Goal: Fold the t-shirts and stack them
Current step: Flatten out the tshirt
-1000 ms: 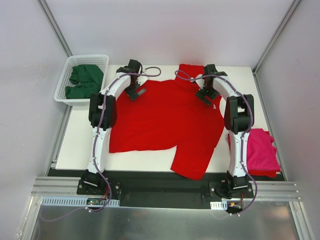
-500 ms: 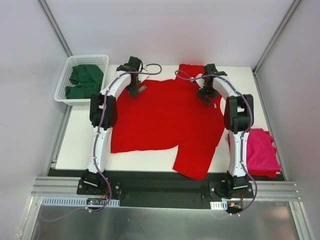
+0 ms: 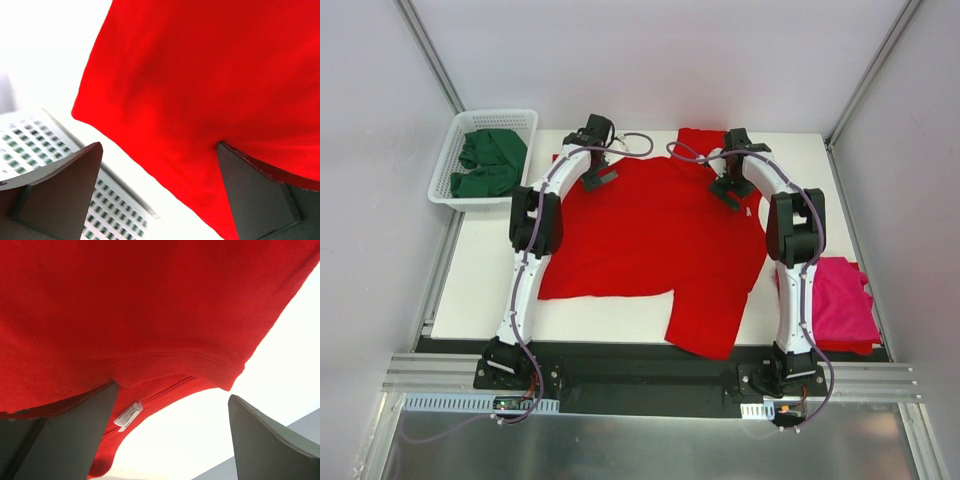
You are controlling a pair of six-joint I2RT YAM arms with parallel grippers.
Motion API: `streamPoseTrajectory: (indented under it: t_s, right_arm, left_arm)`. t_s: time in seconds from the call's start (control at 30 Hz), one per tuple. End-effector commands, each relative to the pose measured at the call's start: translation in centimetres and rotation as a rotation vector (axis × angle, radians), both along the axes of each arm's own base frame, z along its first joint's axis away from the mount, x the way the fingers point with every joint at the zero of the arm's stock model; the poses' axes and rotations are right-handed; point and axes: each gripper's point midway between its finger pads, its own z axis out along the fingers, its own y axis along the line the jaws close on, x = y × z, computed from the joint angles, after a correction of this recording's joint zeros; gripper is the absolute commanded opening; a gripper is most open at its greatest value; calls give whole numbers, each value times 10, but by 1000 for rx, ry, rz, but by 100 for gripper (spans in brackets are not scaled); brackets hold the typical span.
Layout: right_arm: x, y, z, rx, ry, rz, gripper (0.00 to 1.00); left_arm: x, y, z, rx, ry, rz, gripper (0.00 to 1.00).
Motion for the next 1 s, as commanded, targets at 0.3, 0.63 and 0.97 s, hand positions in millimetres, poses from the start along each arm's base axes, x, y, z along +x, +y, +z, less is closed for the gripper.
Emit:
streamPoseTrajectory:
  t_s: [0.3, 0.63, 0.97]
  right_arm:
    - [2, 7, -5, 2, 4, 9, 96]
    - [31, 4, -9, -58, -45, 48, 96]
    - [6, -2, 3, -67, -31, 45, 96]
  left_arm:
    - [39, 40, -6, 199, -92, -46, 99]
    - [49, 41, 1, 207, -142, -42, 99]
    - [35, 24, 17, 117, -161, -11, 99]
